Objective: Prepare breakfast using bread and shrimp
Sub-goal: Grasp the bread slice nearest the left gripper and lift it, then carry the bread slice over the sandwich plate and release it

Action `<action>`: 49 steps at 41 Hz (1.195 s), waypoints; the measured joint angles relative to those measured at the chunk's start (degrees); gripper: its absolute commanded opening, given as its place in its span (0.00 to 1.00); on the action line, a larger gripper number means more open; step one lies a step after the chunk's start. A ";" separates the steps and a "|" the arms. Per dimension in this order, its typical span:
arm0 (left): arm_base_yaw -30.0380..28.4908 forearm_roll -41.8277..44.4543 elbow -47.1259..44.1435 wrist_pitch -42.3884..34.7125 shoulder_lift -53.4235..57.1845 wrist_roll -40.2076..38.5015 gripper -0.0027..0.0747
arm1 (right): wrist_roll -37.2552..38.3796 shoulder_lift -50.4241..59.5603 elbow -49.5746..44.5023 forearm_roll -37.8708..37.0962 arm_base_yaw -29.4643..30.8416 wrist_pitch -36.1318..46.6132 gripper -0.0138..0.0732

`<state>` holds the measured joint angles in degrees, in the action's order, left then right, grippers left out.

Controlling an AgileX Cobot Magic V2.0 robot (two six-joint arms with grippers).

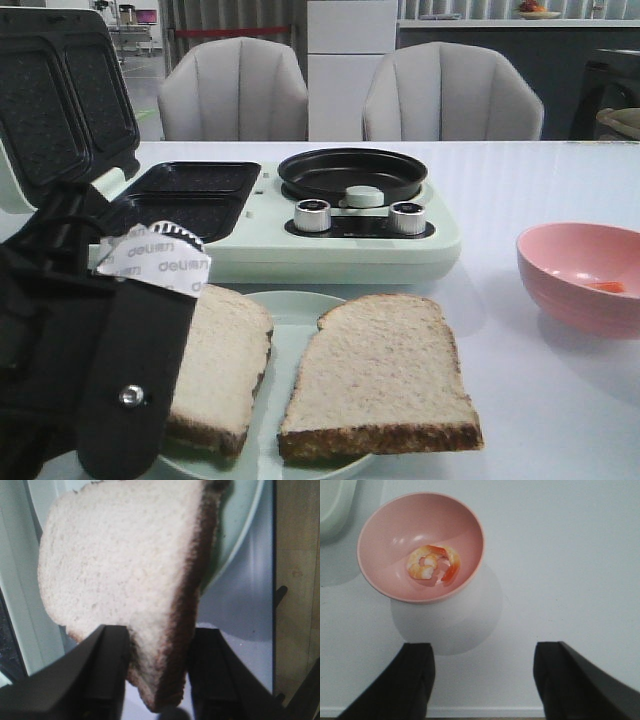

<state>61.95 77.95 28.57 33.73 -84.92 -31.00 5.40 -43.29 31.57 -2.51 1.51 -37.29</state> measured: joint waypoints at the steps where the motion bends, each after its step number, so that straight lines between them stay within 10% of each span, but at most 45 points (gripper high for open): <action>1: 0.00 0.00 0.00 0.10 0.00 0.00 0.30 | 0.00 0.00 0.00 0.00 0.00 0.00 0.77; 12: 0.40 0.10 0.11 0.67 0.10 -0.08 0.16 | 0.00 0.00 0.00 0.00 0.00 0.00 0.77; 38: 4.83 8.01 0.11 14.64 25.31 -0.13 0.16 | 0.00 0.00 0.00 0.00 0.00 0.00 0.77; 49: -2.22 15.39 4.07 11.46 26.78 -0.13 0.16 | 0.00 0.00 0.00 0.00 0.00 0.00 0.77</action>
<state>59.73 93.34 32.65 45.19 -58.14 -31.13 5.40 -43.29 31.57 -2.51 1.51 -37.29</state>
